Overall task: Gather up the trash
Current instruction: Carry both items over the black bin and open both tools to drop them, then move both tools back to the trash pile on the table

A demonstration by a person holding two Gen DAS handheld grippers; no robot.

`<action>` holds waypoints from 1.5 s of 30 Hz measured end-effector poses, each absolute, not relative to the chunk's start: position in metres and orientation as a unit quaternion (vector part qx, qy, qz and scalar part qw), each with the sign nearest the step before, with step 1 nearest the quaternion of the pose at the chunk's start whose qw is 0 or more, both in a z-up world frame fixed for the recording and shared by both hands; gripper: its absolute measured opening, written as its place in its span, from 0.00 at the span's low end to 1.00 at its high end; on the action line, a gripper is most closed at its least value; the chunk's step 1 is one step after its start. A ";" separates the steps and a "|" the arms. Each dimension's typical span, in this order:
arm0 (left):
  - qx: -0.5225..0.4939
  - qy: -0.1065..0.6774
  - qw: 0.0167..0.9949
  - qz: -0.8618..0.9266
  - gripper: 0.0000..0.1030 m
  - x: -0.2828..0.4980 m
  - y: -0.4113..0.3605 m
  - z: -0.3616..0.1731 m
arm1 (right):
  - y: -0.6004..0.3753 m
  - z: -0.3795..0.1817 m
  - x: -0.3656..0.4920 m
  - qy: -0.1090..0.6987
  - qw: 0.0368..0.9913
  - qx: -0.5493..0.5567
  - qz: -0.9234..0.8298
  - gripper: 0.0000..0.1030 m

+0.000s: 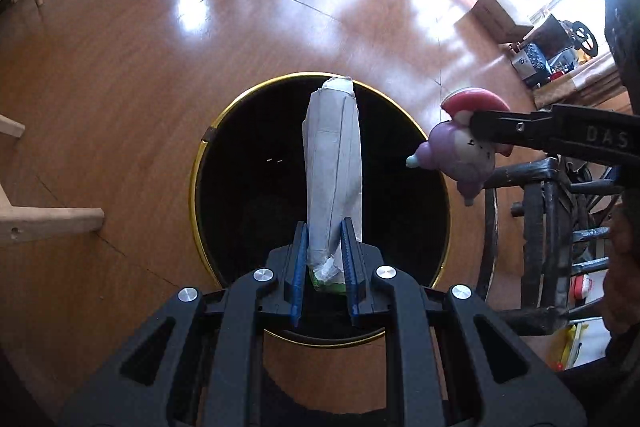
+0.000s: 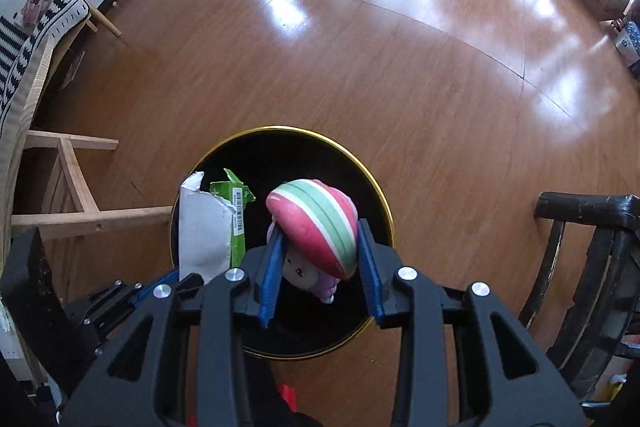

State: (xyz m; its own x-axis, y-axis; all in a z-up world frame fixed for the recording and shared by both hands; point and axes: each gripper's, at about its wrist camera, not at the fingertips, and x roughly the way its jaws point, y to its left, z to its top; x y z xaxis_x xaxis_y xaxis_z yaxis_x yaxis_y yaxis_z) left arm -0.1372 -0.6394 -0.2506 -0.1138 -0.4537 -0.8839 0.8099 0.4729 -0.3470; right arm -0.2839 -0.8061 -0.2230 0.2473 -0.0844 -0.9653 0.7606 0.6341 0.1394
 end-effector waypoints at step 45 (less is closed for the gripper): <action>0.119 0.380 0.869 -0.292 0.90 0.008 -0.251 -0.010 | -0.506 -0.031 -0.046 0.400 0.896 0.185 -0.061 0.83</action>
State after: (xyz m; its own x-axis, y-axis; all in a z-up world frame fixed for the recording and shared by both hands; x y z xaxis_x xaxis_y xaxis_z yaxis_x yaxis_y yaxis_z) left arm 0.0076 -0.2508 -0.0098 0.5402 -0.4172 -0.7308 0.5980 0.8013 -0.0154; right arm -0.0457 -0.5065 -0.0312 0.6729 0.0383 -0.7388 0.2580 0.9238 0.2830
